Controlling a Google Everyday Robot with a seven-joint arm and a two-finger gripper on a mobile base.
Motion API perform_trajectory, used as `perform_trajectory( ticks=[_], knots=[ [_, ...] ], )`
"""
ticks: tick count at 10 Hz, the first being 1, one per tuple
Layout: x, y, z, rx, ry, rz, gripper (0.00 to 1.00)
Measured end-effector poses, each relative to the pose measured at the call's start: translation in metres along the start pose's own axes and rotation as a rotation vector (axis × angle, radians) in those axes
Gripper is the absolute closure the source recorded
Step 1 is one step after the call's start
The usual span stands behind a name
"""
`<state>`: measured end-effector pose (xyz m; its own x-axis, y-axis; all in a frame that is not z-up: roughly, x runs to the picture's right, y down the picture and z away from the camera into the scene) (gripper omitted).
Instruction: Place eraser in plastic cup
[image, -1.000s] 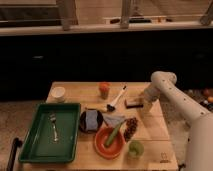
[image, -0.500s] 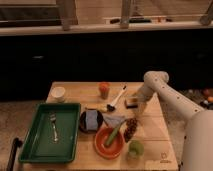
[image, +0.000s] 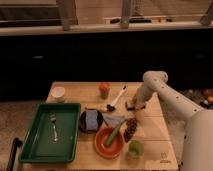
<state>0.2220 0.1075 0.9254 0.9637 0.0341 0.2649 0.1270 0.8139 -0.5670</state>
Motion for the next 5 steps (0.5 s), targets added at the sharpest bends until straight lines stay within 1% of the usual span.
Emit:
perform_trajectory(
  ticks=[2,3,5],
  knots=[
    [-0.001,-0.002,-0.007,0.007,0.002,-0.017,0.98],
    [-0.003,-0.002,-0.010,0.009,0.003,-0.029,1.00],
    [-0.003,-0.003,-0.019,0.015,0.001,-0.053,1.00]
  ],
)
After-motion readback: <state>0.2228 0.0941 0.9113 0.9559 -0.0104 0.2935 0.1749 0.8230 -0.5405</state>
